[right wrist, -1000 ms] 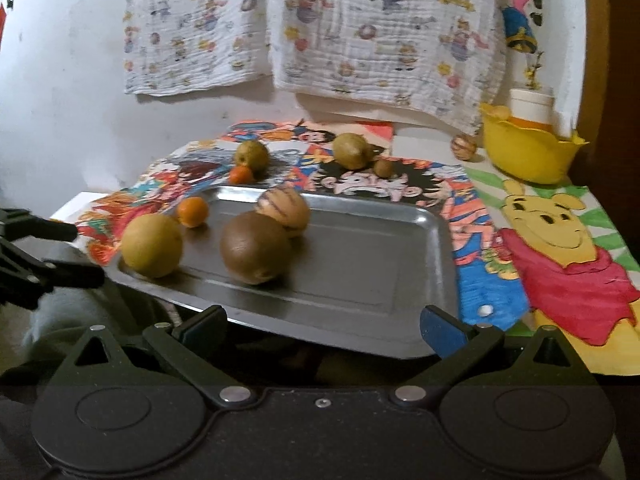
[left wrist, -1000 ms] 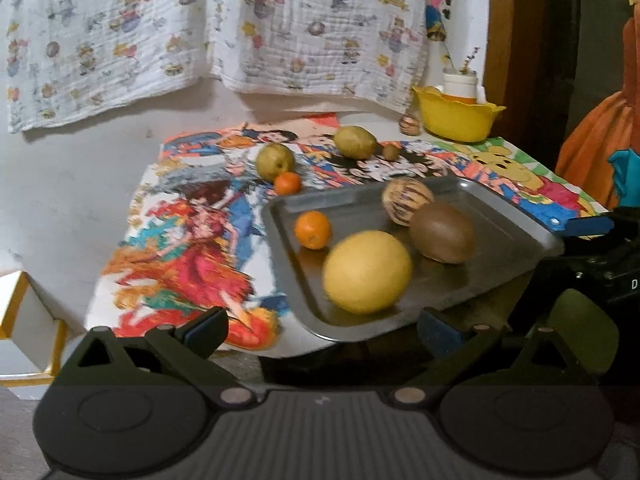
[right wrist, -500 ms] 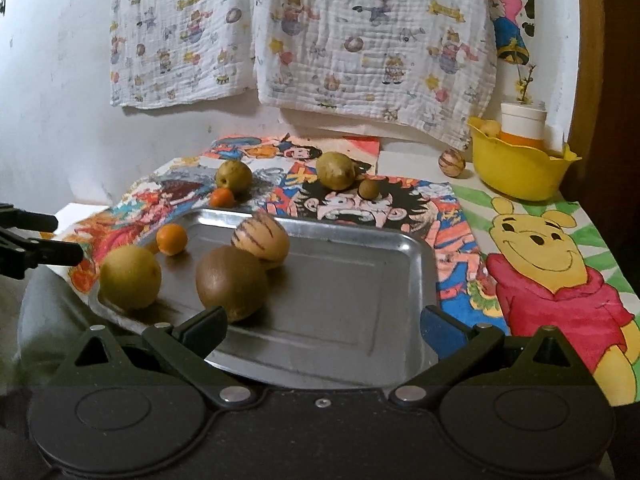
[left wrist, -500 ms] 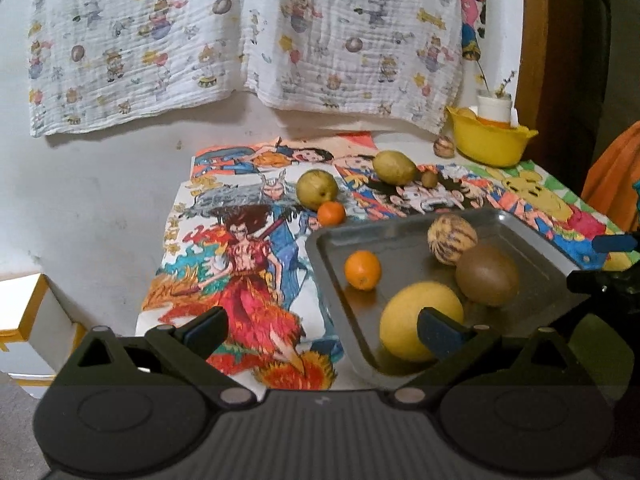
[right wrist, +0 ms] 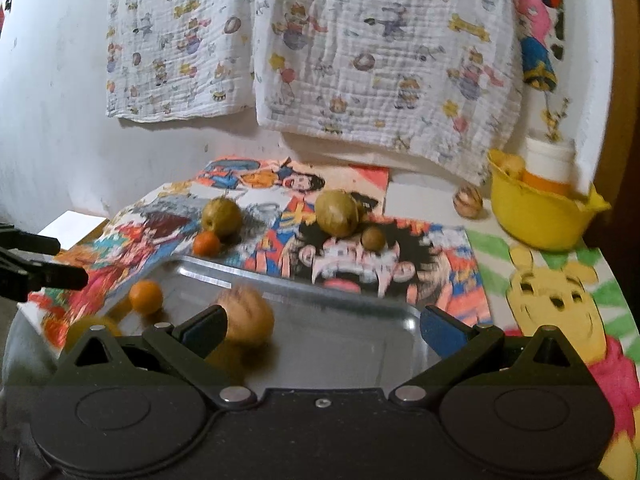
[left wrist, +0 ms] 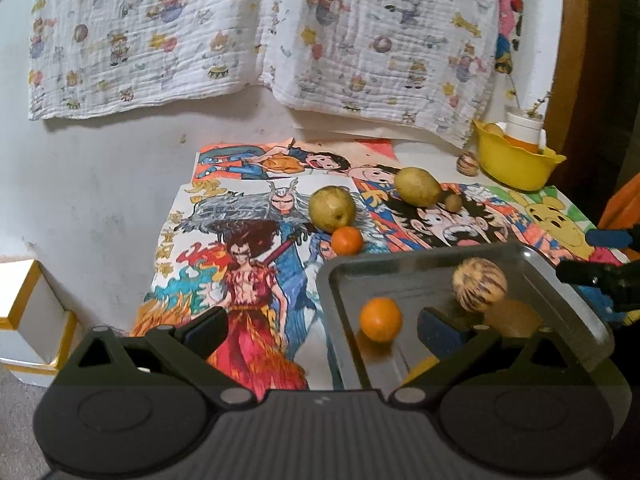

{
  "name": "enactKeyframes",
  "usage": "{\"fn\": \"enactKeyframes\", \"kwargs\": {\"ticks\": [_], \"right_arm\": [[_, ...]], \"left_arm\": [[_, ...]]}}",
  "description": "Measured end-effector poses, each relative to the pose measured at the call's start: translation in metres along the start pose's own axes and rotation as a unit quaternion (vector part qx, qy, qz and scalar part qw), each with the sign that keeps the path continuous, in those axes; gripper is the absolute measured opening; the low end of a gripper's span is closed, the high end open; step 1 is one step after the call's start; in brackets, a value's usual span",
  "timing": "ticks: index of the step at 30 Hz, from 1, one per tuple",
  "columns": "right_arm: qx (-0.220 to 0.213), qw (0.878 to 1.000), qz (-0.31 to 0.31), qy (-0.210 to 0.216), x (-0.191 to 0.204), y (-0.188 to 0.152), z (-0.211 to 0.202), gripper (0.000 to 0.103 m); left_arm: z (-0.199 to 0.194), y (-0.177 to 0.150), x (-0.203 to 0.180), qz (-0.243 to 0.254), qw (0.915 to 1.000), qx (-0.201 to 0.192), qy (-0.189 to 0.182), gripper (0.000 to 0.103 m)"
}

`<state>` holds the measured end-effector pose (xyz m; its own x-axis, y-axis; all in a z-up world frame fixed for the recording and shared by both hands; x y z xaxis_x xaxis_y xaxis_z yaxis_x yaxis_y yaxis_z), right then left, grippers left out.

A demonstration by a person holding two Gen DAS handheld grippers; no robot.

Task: Organize fruits
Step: 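Move both open tools back toward the pears, then grasp a yellow-green pear with the right tool while the left tool grasps a brownish pear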

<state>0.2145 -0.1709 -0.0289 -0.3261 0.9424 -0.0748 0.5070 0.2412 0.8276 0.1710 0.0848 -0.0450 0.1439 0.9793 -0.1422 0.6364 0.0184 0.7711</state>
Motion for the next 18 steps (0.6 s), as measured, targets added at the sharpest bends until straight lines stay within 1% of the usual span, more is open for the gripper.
{"fn": "enactKeyframes", "kwargs": {"ticks": [5, 10, 14, 18], "right_arm": [[-0.007, 1.000, -0.020, 0.006, 0.001, 0.024, 0.030, 0.102], [-0.009, 0.999, -0.039, 0.009, 0.000, 0.039, 0.063, 0.102], [-0.012, 0.998, -0.050, 0.033, 0.007, 0.048, 0.082, 0.102], [-0.001, 0.997, -0.052, 0.056, 0.013, 0.055, 0.101, 0.102]], "left_arm": [[0.023, 0.016, 0.006, -0.008, 0.9999, 0.008, 0.003, 0.102], [0.054, 0.031, 0.011, -0.019, 0.9996, 0.018, -0.002, 0.102], [0.079, 0.043, 0.013, -0.032, 0.9992, 0.018, -0.015, 0.102], [0.103, 0.056, 0.016, -0.055, 0.9979, 0.016, -0.029, 0.102]]}}
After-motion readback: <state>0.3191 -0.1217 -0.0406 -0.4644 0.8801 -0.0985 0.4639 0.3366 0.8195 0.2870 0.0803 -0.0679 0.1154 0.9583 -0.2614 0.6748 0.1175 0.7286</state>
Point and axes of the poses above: each gripper's, at about its wrist camera, not at the fingertips, and z roughly the way its jaws point, x to its left, y to its top, the point moved 10 cm from there along z, roughly the way its jaws point, and after that the axes turned 5 degrees about -y, right-handed, at the moved point
